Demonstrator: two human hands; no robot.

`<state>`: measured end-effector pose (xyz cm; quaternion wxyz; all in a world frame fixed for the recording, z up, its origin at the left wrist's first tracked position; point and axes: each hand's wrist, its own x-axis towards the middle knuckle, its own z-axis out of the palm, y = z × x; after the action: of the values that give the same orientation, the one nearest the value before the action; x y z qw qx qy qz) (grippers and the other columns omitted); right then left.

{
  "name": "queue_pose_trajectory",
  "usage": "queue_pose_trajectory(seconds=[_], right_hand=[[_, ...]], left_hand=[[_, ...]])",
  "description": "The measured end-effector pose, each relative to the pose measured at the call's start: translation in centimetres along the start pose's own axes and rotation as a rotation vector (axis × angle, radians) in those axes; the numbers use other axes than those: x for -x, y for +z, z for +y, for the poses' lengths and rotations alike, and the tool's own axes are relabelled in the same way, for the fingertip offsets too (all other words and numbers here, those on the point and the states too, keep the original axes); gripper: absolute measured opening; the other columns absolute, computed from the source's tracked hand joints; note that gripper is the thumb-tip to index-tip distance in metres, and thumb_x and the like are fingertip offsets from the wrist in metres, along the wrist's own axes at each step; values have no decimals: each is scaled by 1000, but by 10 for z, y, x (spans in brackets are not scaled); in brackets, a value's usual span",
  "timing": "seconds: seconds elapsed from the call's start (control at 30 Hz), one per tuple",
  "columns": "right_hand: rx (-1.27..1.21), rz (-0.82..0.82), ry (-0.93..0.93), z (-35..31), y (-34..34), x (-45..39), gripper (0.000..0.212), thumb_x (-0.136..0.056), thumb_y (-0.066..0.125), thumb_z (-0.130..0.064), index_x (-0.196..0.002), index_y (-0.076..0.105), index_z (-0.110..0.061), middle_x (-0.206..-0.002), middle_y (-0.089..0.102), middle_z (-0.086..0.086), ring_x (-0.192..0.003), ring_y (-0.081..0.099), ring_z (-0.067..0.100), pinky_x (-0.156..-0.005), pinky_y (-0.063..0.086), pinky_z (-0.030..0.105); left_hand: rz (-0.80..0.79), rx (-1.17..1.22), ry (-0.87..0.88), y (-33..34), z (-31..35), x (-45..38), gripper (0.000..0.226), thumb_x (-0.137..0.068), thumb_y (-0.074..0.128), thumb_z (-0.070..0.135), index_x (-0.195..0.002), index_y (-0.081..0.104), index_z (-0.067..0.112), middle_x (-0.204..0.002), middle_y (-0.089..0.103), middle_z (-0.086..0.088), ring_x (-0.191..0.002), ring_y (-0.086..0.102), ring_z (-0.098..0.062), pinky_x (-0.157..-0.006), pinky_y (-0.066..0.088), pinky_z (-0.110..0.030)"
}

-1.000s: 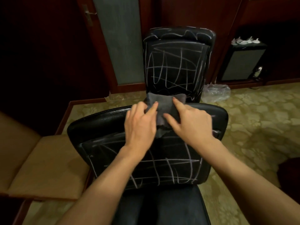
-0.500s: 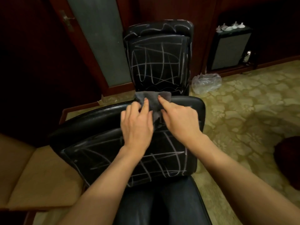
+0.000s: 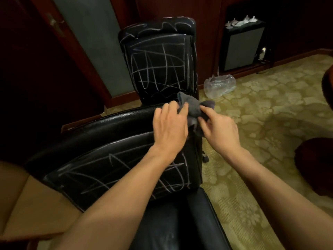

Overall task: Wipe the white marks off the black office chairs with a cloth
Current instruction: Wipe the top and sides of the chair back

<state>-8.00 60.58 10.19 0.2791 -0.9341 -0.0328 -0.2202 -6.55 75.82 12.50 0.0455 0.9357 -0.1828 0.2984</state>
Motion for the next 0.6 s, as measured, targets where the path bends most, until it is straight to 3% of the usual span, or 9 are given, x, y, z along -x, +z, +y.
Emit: queue_pose_trajectory(seconds=[0.17,0.3,0.43,0.6], right_hand=[[-99,34,-180,-59,34,1,34,-98,50,-26,-131,60,-24,-109,73,8,-85,69,38,-65,56,46],[-90,3,-281,-100,60,11,37,-97,42,-28,-127,61,-20,-99,72,7,-70,69,37,-53,53,46],[-110,88,-119,-80,49,19,39,-91,45,-30,-123,65,-24,-92,73,3,-73,69,33,-57,54,41],[-139,103,174,-1,9,38,26,-89,59,-24,-113,71,-24,-66,67,4,-69,67,33,-61,50,38]], left_hand=[[58,-23,-108,-18,-76,49,39,-90,63,12,-128,67,15,-94,60,-11,-80,58,-31,-67,33,-36],[59,-51,-171,-35,-113,80,43,-86,71,3,-128,67,11,-91,58,-12,-77,58,-31,-65,36,-37],[22,90,-131,-26,-83,70,34,-91,64,9,-125,68,5,-91,58,-12,-77,58,-31,-65,45,-40],[-182,337,-110,2,-2,51,34,-96,59,16,-128,65,7,-100,56,-12,-84,61,-33,-73,55,-45]])
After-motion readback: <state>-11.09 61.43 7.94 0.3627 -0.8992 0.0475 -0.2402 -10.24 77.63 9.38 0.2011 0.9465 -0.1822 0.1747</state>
